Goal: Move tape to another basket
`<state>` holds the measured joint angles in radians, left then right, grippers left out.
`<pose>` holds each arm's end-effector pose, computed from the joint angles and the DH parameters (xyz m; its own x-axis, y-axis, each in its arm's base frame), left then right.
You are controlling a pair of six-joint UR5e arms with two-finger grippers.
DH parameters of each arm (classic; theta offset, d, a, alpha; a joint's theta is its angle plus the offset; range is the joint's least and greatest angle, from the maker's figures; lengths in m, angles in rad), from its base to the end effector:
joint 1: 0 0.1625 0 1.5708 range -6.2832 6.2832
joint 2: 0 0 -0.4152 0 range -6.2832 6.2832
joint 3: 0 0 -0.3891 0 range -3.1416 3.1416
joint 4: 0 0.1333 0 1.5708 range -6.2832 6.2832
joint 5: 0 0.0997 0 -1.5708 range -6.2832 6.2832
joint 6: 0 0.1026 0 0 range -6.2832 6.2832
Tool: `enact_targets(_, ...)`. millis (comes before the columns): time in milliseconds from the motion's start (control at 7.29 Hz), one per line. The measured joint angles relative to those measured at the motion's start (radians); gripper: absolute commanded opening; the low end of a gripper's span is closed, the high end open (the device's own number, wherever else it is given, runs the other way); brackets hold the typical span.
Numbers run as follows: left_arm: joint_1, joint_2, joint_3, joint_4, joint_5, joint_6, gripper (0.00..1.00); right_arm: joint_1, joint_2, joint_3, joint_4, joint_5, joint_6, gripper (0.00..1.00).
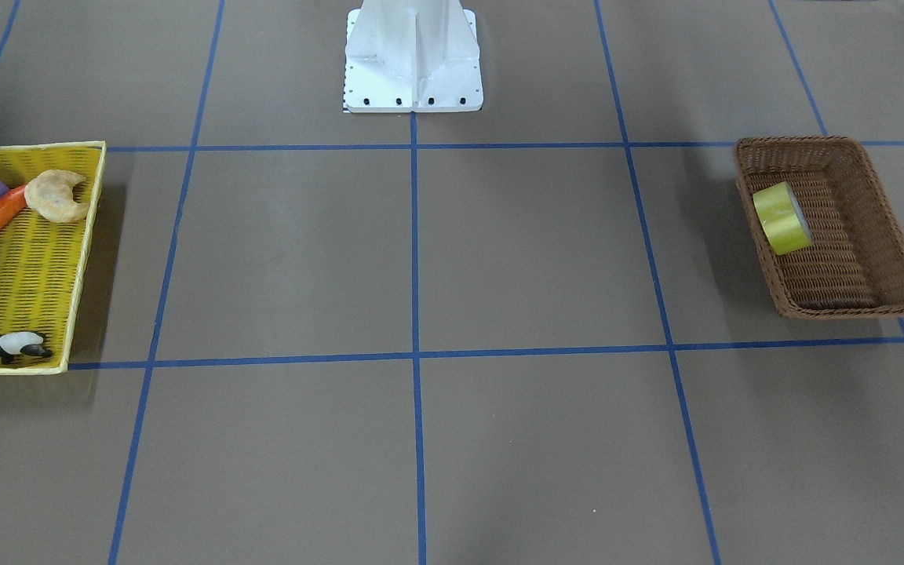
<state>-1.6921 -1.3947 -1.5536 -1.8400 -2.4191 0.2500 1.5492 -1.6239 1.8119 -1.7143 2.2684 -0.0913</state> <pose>-0.1060 -0.4038 0.7061 0.6725 0.2221 -0.7060 -0.0472 0.9648 0.2585 0.0574 -0.4647 0.5785 0.7604 -0.1360 0.6350 0.0913 0.9905 0.1028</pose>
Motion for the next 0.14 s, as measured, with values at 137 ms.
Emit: enact_targets(137, 0.000, 0.003, 0.000, 0.000, 0.000, 0.000, 0.98, -0.001, -0.001, -0.002, 0.000, 0.000, 0.001, 1.00)
